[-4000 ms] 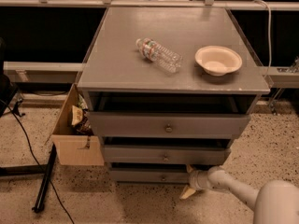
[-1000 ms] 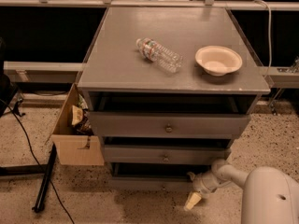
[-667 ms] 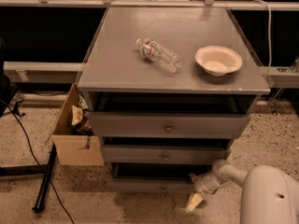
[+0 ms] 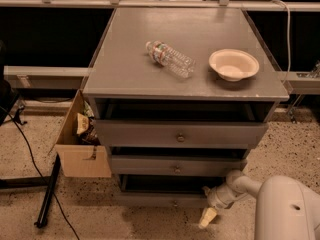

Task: Open bottom drawer

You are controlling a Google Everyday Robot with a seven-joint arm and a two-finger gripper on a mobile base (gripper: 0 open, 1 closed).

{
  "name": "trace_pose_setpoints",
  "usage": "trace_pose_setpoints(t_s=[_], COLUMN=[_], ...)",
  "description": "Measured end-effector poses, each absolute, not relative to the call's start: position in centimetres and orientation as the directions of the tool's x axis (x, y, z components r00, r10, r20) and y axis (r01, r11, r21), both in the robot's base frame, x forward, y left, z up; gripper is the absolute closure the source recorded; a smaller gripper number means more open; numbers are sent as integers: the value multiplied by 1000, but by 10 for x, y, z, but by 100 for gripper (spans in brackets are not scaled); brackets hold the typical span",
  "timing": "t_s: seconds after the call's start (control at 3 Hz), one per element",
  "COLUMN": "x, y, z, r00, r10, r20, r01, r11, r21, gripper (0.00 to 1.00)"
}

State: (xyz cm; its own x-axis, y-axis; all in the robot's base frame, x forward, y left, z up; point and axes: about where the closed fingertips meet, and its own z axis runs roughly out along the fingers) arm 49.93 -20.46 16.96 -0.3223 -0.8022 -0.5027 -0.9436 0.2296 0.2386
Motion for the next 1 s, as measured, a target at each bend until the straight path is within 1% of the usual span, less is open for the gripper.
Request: trace_pose_setpoints(t_s=[0.33,0.67,1.0], x=[489,487,471], y=[-210,-212,-221], z=[166,168,168], r00=[-359,-365,-406], r10=[-808,-808,-814], r20=[-467,-462,-415], r01=[-925,-922,-895], r11=[242,244,261], r21=[293,301,363], gripper=[0,0,0])
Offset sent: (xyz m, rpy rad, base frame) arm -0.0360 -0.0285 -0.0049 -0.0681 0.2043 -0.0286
